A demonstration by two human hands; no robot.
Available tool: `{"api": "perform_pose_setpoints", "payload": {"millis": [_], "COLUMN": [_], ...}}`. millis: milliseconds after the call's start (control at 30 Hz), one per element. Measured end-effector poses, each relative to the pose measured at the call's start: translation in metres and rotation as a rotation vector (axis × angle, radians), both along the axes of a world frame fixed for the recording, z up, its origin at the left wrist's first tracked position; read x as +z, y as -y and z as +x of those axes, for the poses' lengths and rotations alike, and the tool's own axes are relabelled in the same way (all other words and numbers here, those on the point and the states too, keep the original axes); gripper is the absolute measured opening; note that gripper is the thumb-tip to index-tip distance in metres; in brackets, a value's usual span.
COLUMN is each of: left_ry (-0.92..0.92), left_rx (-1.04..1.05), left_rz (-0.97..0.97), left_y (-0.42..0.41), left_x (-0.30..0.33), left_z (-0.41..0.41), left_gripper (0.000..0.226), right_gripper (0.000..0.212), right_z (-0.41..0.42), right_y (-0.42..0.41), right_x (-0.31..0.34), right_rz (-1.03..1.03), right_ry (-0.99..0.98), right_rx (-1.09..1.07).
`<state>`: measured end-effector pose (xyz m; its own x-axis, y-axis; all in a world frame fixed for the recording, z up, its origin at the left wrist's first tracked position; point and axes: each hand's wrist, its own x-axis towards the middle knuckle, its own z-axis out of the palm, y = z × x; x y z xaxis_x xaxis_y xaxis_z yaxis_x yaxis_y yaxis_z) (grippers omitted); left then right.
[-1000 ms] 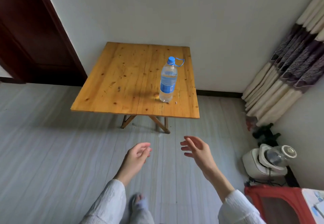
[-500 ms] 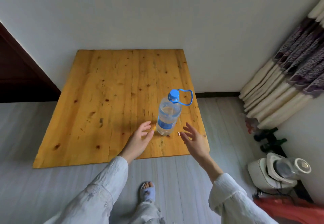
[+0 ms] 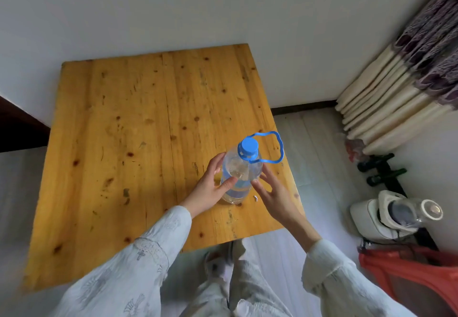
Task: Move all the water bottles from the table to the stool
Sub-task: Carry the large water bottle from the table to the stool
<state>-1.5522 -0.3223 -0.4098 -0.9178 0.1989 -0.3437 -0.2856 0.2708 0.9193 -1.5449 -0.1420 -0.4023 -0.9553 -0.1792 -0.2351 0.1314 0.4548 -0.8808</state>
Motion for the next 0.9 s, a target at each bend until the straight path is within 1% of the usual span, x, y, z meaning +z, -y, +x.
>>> {"api": "perform_pose_setpoints", "payload": {"millis": [133, 267, 333, 400, 500, 567, 700, 800, 900], "left_ry": [0.008, 0.066, 0.092, 0.115, 0.152, 0.188, 0.252, 0.264, 0.233], "left_rx": [0.05, 0.025, 0.041, 0.056, 0.045, 0.038, 0.082, 0.125, 0.167], "left_rz": [0.092, 0.116, 0.121, 0.118, 0.122, 0.142, 0.16, 0.144, 0.116], "left_y": [-0.004, -0.007, -0.01, -0.012, -0.012, -0.011, -0.013, -0.017, -0.02], "left_x": [0.006, 0.003, 0.0, -0.003, -0.013, -0.023, -0.043, -0.05, -0.049], "left_z": [-0.026, -0.052, -0.066, -0.079, -0.098, -0.107, -0.116, -0.116, -0.112], "left_gripper": [0.058, 0.06, 0.061, 0.064, 0.072, 0.073, 0.07, 0.066, 0.065], "right_gripper": [0.061, 0.079, 0.081, 0.081, 0.075, 0.073, 0.067, 0.072, 0.073], "right_z": [-0.034, -0.062, -0.076, -0.09, -0.112, -0.123, -0.137, -0.137, -0.132], "right_y": [-0.003, -0.006, -0.008, -0.01, -0.013, -0.014, -0.012, -0.012, -0.012], "right_x": [-0.002, -0.009, -0.014, -0.018, -0.027, -0.034, -0.048, -0.056, -0.057], "right_rz": [-0.143, -0.217, -0.26, -0.29, -0.307, -0.322, -0.371, -0.367, -0.362], "right_ry": [0.065, 0.161, 0.2, 0.234, 0.272, 0.301, 0.36, 0.393, 0.399], "right_rx": [0.046, 0.032, 0.017, 0.018, 0.052, 0.069, 0.043, 0.007, -0.033]}}
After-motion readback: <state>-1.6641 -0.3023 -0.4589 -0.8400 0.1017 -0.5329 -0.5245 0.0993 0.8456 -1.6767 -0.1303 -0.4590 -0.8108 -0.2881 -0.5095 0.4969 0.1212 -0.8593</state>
